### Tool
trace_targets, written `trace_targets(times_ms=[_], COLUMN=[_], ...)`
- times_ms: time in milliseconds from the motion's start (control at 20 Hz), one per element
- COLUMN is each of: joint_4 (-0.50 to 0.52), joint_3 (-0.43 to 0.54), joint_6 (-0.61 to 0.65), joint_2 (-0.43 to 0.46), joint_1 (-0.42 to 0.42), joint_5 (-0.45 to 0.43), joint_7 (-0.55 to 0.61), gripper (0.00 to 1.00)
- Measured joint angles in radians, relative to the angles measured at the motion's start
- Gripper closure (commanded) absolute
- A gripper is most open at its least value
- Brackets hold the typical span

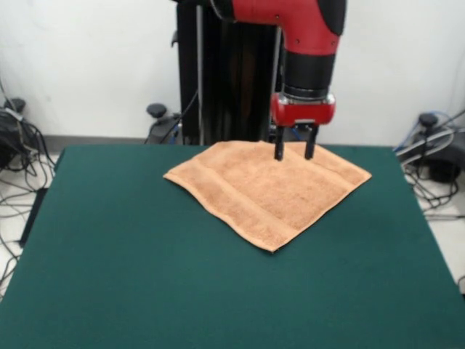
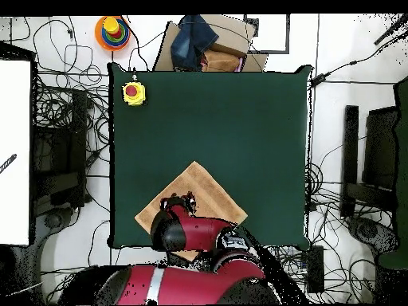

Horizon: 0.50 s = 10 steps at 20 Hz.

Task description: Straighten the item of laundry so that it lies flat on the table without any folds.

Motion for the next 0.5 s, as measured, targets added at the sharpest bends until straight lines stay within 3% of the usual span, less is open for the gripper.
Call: trace_targets(times_ms=[200,500], joint_4=[-0.003,-0.067], joint_3=[-0.029,-0.083], joint_6=[-0.04,-0.1], joint_2=[0.028,0.145], joint_1=[0.015,0.01], joint_5=[0.0,0.0], joint_7=[0.0,0.0], gripper=[0.0,0.0])
